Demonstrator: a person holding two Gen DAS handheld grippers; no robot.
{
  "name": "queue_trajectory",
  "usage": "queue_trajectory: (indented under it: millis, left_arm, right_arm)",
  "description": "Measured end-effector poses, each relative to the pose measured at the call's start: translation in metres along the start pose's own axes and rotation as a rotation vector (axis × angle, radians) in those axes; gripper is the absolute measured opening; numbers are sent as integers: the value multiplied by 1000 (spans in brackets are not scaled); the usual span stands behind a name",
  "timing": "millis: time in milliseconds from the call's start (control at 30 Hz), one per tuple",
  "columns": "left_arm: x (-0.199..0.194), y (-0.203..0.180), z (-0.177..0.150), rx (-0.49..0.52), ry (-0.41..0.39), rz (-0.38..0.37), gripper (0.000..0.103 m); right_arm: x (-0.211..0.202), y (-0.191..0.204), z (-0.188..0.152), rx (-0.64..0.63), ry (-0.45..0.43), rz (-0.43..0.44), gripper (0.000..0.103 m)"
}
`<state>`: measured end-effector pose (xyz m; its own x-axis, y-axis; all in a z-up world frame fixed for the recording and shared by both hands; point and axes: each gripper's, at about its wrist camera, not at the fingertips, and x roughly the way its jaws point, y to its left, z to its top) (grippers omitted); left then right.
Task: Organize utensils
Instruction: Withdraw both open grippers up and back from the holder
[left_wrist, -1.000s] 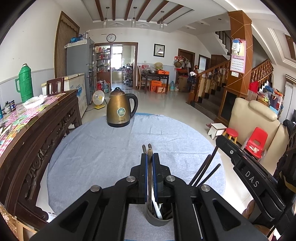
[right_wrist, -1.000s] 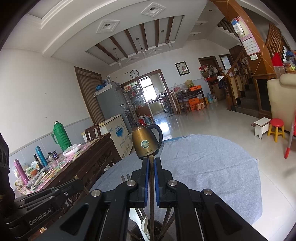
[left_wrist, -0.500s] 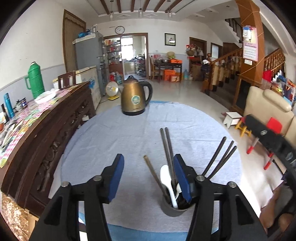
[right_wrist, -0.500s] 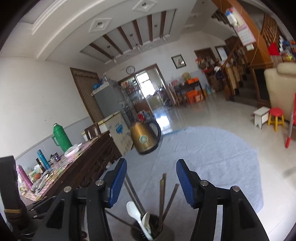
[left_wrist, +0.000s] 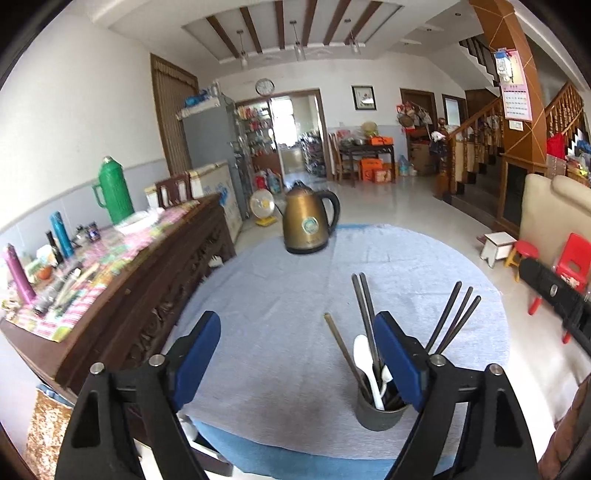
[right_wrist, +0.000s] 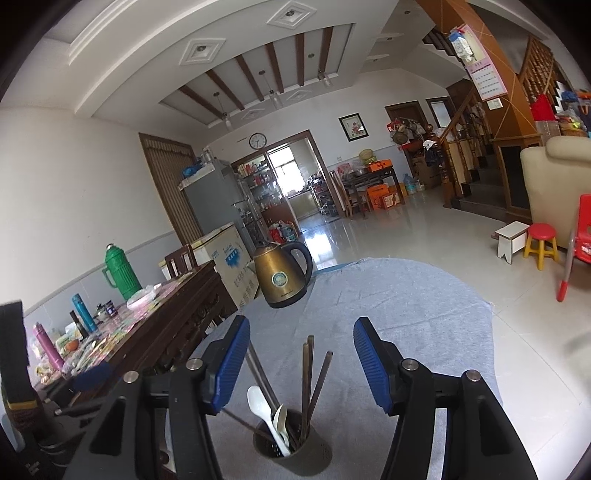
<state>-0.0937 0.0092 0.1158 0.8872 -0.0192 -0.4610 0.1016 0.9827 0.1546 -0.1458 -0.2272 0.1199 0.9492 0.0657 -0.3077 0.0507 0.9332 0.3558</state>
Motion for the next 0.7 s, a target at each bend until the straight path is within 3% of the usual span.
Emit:
queue_trajectory:
  millis: [267,533,700]
  left_arm:
    - [-27,11,5,-3,-73,73,100]
    - [-39,21,-8,-1,-51,97,100]
    - [-52,26,-15,4,-61,109,100]
  right_arm:
    - [-12,-1,-14,-32,108,-36,67]
    - [-20,-8,-34,-8,180,-35,67]
    - [-37,9,-34,-46,155,-16,67]
